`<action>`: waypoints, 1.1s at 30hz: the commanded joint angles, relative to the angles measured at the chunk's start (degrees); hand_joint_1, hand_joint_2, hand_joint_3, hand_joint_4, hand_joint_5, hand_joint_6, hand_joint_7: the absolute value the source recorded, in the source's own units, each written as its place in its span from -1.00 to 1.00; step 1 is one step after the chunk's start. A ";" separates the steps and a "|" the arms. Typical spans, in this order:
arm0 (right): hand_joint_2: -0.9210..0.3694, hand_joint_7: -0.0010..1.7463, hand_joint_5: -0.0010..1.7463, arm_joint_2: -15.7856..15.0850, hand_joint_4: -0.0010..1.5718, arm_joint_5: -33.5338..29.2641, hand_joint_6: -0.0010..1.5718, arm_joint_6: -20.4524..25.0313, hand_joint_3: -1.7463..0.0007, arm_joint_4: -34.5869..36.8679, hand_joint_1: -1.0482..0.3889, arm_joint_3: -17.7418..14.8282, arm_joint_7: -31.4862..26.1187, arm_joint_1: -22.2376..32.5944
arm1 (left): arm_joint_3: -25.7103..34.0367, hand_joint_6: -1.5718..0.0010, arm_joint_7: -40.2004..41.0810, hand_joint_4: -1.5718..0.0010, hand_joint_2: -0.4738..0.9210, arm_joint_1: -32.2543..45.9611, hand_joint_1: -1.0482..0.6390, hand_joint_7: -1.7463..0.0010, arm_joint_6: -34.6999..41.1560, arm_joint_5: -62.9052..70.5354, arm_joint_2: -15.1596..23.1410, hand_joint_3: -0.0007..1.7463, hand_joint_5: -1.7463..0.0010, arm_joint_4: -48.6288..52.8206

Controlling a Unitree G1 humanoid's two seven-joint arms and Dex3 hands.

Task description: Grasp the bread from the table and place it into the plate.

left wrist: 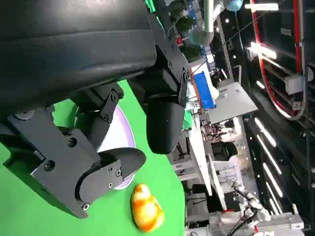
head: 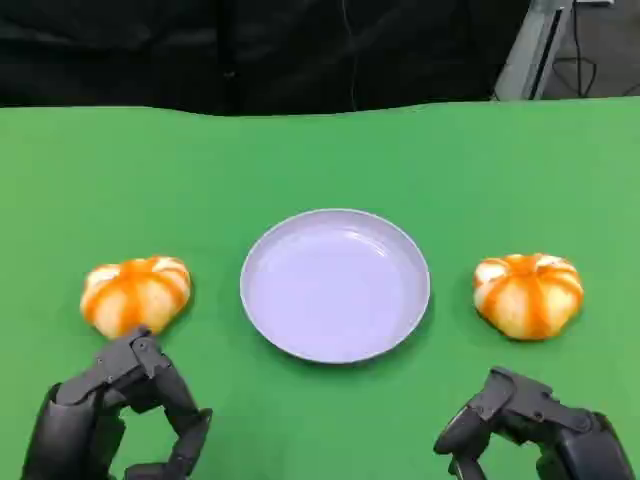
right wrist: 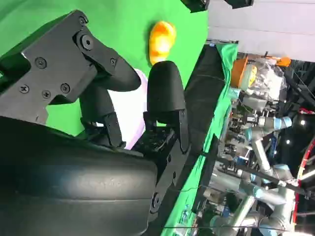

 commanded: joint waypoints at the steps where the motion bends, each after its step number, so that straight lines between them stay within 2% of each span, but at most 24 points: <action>1: -0.12 0.50 0.85 -0.29 -0.11 0.36 -0.02 -0.12 -0.50 -0.18 0.36 -0.18 -0.08 0.05 | 0.37 0.20 -0.06 -0.10 0.17 0.02 0.09 -1.00 -0.51 -0.07 0.77 0.37 -1.00 0.01; 14: -0.13 0.50 0.86 -0.28 -0.11 0.21 -0.02 0.08 -0.49 -0.34 0.37 -0.16 -0.10 0.09 | 0.24 0.20 -0.14 -0.08 0.19 0.17 0.08 -1.00 1.20 -1.68 0.44 0.37 -1.00 -1.04; 17: -0.12 0.50 0.86 -0.17 -0.11 0.14 -0.02 0.15 -0.49 -0.28 0.36 -0.07 -0.16 0.04 | 1.15 0.19 1.41 0.02 0.33 -0.54 0.09 -0.91 1.52 -0.39 0.14 0.23 -1.00 -0.94; 18: -0.12 0.50 0.86 -0.13 -0.11 0.13 -0.02 0.18 -0.49 -0.25 0.36 -0.04 -0.18 0.02 | 1.39 0.20 2.22 0.14 0.51 -0.44 0.06 -0.73 2.73 0.36 0.06 0.01 -0.93 -1.65; 19: -0.12 0.50 0.86 -0.08 -0.11 0.15 -0.02 -0.03 -0.49 -0.07 0.36 -0.01 -0.21 -0.10 | 1.45 0.20 3.11 0.18 0.60 -0.18 0.05 -0.66 5.54 0.34 -0.07 -0.11 -0.91 -3.27; 21: -0.11 0.50 0.86 0.02 -0.10 0.18 -0.01 -0.29 -0.50 0.20 0.36 0.04 -0.25 -0.26 | 1.59 0.23 4.81 0.28 0.69 0.10 0.12 -0.42 10.13 1.17 -0.11 -0.18 -0.74 -5.97; 24: -0.12 0.50 0.86 0.14 -0.11 0.02 -0.02 -0.20 -0.49 0.34 0.36 0.22 -0.31 -0.39 | 2.18 0.27 7.16 0.37 0.68 -0.35 0.21 -0.15 15.90 5.19 1.00 -0.12 -0.49 -9.05; 26: -0.12 0.50 0.86 0.20 -0.11 -0.17 -0.02 -0.25 -0.49 0.53 0.35 0.34 -0.45 -0.45 | 2.41 0.28 6.77 0.39 0.73 -1.29 0.22 0.03 17.36 6.86 2.47 -0.24 -0.33 -9.24; 28: -0.11 0.50 0.86 0.29 -0.10 -0.14 -0.02 -0.51 -0.49 0.80 0.35 0.46 -0.57 -0.50 | 2.42 0.30 6.19 0.44 0.87 -2.17 0.16 0.30 17.67 8.76 4.04 -0.51 -0.11 -9.01; 30: -0.11 0.50 0.85 0.40 -0.10 -0.38 -0.01 -0.51 -0.49 0.80 0.35 0.55 -0.75 -0.44 | 2.14 0.30 5.38 0.45 0.93 -3.17 0.14 0.38 19.09 11.07 6.26 -0.62 -0.05 -9.39; 31: -0.11 0.49 0.85 0.46 -0.10 -0.61 -0.01 -0.44 -0.50 0.75 0.35 0.61 -0.87 -0.39 | 1.94 0.40 4.80 0.57 0.97 -3.82 -0.01 0.53 20.39 12.58 7.73 -0.75 0.04 -9.82; 33: -0.12 0.49 0.85 0.44 -0.11 -0.82 -0.01 -0.29 -0.50 0.64 0.35 0.61 -0.95 -0.34 | 1.39 0.47 4.00 0.67 0.99 -5.16 -0.13 0.69 23.63 16.80 10.64 -0.83 0.12 -11.05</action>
